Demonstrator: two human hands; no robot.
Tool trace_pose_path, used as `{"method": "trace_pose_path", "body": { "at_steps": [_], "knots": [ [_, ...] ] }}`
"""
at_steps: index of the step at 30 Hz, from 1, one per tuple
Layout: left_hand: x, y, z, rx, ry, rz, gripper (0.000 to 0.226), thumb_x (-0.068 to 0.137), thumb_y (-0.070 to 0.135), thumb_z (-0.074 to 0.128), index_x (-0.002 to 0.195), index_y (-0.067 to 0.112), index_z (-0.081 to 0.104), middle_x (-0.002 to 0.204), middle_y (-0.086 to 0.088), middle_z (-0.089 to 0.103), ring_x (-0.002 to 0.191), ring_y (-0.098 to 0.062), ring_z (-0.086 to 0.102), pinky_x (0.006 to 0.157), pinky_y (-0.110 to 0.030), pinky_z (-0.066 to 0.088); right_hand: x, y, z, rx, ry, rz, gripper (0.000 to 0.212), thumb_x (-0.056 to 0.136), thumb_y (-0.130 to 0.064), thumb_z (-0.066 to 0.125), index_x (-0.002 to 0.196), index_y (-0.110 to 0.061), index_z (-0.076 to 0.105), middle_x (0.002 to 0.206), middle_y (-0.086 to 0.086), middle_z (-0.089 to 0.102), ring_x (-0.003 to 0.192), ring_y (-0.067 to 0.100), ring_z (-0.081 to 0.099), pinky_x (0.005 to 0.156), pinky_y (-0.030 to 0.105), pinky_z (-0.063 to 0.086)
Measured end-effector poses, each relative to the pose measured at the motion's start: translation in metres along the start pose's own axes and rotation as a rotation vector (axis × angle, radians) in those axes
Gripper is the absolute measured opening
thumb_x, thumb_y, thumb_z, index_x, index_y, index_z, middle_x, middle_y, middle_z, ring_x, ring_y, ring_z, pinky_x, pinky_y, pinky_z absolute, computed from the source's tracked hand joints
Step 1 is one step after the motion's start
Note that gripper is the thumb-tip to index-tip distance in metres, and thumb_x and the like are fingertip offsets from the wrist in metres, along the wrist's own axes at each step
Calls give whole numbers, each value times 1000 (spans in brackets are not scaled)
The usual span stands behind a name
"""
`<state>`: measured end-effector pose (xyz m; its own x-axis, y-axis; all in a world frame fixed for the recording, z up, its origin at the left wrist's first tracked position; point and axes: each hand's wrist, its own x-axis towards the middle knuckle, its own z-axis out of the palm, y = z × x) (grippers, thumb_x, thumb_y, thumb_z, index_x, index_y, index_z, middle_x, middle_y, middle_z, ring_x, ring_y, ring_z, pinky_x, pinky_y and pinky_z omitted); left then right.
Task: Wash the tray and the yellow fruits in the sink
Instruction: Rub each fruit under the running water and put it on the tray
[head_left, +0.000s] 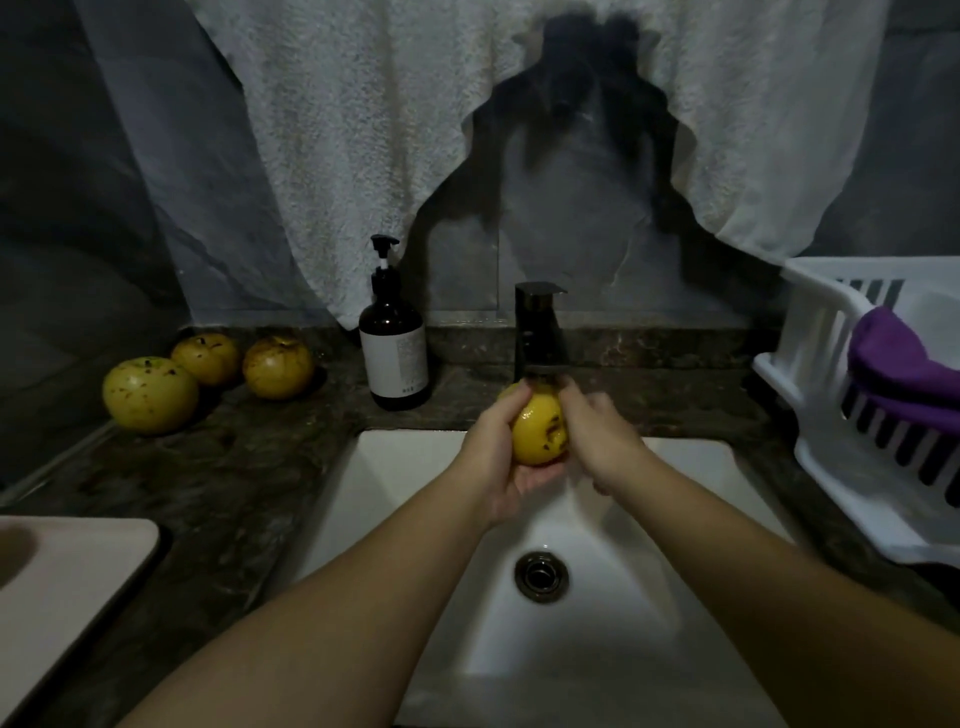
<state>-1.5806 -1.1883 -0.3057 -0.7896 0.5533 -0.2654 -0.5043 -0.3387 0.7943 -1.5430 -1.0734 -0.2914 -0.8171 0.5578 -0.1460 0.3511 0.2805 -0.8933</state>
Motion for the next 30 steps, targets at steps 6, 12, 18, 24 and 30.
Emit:
{"method": "trace_pose_path", "body": {
  "at_steps": [6, 12, 18, 24, 30],
  "knots": [
    [11, -13, -4, 329, 169, 81, 64, 89, 75, 59, 132, 28, 55, 110, -13, 74, 84, -30, 77, 83, -43, 60, -3, 1, 7, 210, -194, 36, 65, 88, -79, 47, 119, -23, 54, 90, 14, 69, 50, 18, 62, 44, 23, 42],
    [10, -5, -16, 368, 91, -24, 72, 82, 81, 61, 120, 20, 70, 74, -5, 71, 56, -16, 64, 55, -25, 50, 7, 20, -5, -18, -119, -381, 37, 94, -62, 58, 122, -38, 56, 114, -1, 64, 95, 17, 65, 66, 31, 52],
    [10, -12, -11, 351, 92, 109, 69, 71, 68, 64, 122, 23, 60, 113, -17, 73, 85, -32, 79, 78, -47, 64, 4, 11, 8, 34, -60, -176, 47, 92, -74, 37, 102, -32, 56, 98, 4, 65, 78, 19, 63, 58, 29, 45],
    [8, -8, -14, 499, 140, 181, 57, 78, 73, 55, 115, 29, 61, 100, -14, 74, 77, -32, 77, 65, -43, 62, -1, 12, 10, 100, -140, -134, 47, 99, -69, 35, 118, -31, 55, 97, 8, 67, 75, 19, 65, 58, 30, 47],
    [1, -1, -14, 388, 59, 40, 60, 92, 73, 55, 126, 24, 64, 116, -20, 73, 89, -33, 78, 63, -38, 62, -2, 16, 9, -127, -5, -379, 53, 91, -77, 39, 114, -32, 55, 107, 2, 64, 91, 18, 65, 76, 39, 56]
  ]
}}
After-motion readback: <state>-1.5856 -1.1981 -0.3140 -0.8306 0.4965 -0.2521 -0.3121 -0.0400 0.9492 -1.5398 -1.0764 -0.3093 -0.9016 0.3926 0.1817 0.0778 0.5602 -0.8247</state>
